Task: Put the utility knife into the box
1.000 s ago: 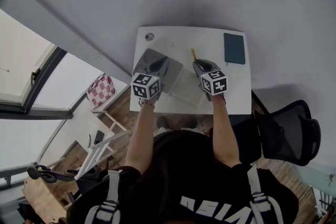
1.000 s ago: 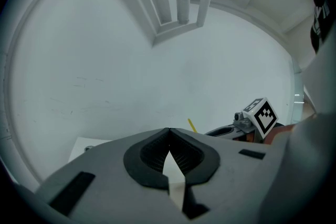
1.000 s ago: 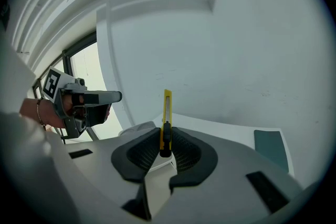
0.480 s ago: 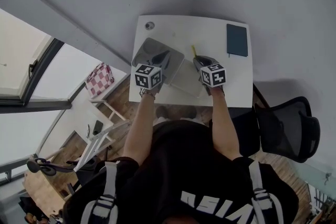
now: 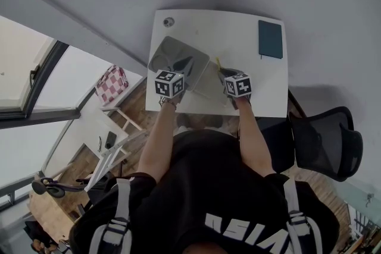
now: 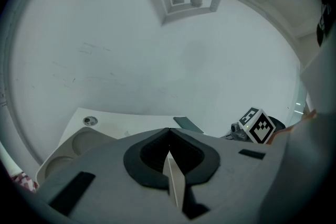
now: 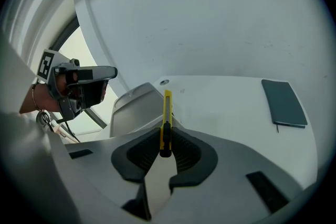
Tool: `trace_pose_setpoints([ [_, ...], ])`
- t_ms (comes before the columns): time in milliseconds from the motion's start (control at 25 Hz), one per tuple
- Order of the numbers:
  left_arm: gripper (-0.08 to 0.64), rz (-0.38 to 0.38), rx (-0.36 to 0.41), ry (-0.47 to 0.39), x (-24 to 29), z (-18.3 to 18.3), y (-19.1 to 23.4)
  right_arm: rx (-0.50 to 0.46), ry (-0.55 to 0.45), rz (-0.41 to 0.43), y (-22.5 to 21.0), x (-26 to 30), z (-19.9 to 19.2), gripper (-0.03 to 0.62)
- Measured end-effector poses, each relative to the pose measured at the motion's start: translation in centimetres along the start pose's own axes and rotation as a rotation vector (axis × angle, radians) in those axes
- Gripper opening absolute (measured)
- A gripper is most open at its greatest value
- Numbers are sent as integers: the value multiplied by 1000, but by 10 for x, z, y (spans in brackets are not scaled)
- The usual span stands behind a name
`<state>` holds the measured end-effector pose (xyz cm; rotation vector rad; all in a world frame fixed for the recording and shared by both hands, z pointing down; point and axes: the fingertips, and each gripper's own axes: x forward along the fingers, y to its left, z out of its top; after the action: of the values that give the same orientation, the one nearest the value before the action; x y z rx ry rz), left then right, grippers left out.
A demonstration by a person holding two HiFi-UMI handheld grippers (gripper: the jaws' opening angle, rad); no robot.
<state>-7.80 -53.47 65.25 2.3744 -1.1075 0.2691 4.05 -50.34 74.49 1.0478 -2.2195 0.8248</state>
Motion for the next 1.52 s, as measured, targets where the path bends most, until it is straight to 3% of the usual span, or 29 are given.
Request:
trace_pose_setpoints([
  [920, 25, 18, -73, 49, 18, -18, 36, 81, 169, -22, -14, 40, -36, 81],
  [1520, 25, 29, -87, 62, 12, -24, 50, 119, 263, 0, 1, 64, -61, 81],
])
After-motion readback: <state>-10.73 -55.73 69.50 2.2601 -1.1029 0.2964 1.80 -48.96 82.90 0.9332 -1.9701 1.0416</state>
